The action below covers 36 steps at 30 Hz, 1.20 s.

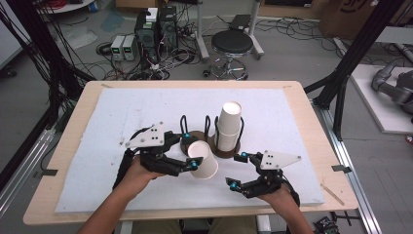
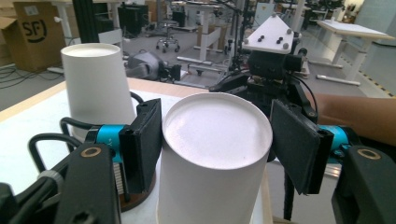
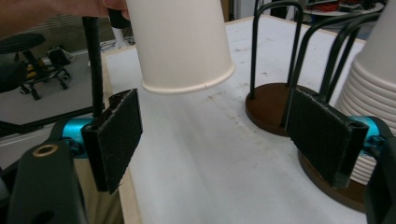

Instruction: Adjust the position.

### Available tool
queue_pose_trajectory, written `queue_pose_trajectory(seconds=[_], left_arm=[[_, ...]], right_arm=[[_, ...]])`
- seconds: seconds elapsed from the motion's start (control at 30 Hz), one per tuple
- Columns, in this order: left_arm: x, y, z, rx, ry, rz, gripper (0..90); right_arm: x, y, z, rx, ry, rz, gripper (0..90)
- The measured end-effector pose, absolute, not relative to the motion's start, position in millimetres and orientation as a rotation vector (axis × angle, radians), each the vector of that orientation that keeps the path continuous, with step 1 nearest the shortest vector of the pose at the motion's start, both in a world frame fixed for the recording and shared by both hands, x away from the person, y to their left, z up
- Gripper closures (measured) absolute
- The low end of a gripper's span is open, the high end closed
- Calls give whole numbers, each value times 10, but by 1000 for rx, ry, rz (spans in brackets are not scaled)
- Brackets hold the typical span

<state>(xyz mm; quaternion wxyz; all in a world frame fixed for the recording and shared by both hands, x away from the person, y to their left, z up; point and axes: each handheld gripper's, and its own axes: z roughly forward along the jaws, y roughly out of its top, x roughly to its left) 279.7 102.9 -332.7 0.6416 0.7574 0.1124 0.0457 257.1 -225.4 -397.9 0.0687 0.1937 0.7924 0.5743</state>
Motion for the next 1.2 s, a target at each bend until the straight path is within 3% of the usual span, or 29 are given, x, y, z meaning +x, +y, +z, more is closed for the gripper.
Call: queue_pose_trajectory(seconds=[1.2], left_arm=[[2724,727,-3450,1670,174,-13,363]], right_arm=[[2554,-1970,-4065,397,2432,1802,200]])
